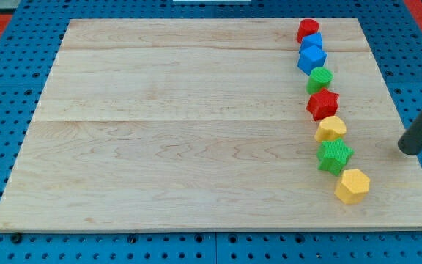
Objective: Place the green star left to the yellow heart
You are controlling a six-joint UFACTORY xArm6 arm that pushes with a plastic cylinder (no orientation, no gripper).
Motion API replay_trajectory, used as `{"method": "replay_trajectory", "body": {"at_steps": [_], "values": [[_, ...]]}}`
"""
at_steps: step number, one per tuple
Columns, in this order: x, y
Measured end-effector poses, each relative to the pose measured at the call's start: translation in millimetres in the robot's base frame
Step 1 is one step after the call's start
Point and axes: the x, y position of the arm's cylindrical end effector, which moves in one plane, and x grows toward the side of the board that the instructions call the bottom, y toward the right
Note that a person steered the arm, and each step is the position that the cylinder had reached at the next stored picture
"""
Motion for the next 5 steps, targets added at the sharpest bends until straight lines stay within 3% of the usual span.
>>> {"method": "replay_trajectory", "body": {"at_steps": [2,3,4,5], "values": [[-58,-20],[-36,-39],[33,-33],[45,-78]]}}
